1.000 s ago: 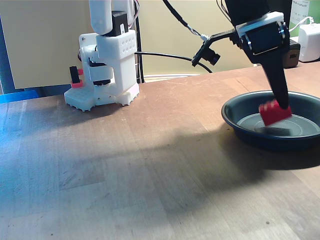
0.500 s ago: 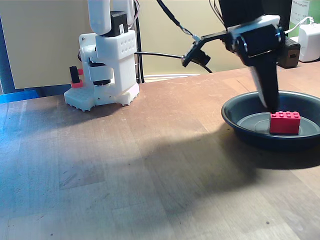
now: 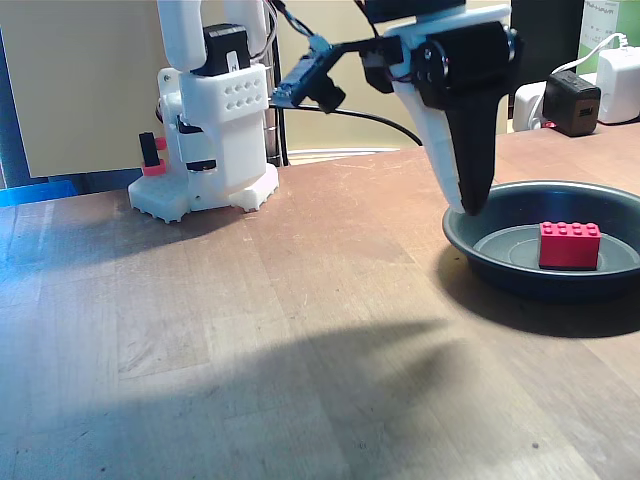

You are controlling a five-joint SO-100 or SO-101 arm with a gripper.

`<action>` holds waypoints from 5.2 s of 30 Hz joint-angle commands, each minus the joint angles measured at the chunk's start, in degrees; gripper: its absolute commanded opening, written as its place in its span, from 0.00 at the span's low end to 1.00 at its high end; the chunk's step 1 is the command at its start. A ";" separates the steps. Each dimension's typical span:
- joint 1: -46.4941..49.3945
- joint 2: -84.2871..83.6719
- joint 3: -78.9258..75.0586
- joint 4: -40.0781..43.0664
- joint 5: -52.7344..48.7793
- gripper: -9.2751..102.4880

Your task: Grasp a lego block and put it in the bin.

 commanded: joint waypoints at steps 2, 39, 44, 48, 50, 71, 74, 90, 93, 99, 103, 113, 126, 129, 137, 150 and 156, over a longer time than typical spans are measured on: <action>8.88 6.94 2.99 0.18 -14.15 0.09; 24.70 57.92 64.86 -21.36 -27.77 0.09; 24.70 61.26 67.68 -20.74 -27.86 0.09; 24.70 62.31 70.22 -20.74 -27.86 0.09; 24.70 62.31 70.75 -20.65 -27.69 0.09; 33.31 62.40 78.40 -25.49 -25.22 0.09; 34.19 62.40 81.39 -29.44 -25.22 0.09; 33.31 62.49 86.22 -35.60 -26.10 0.09; 33.22 62.49 86.66 -35.60 -26.10 0.09; 33.22 62.40 87.01 -35.24 -26.10 0.09; 33.22 62.40 87.54 -35.07 -26.10 0.09; 33.22 61.61 87.54 -34.80 -26.10 0.09; 34.72 61.61 87.71 -33.57 -24.96 0.09; 34.72 61.61 87.63 -33.49 -21.97 0.09; 34.54 61.61 87.63 -33.49 -21.18 0.09; 34.54 61.61 87.63 -33.66 -21.01 0.09; 34.54 61.61 87.63 -33.66 -21.01 0.09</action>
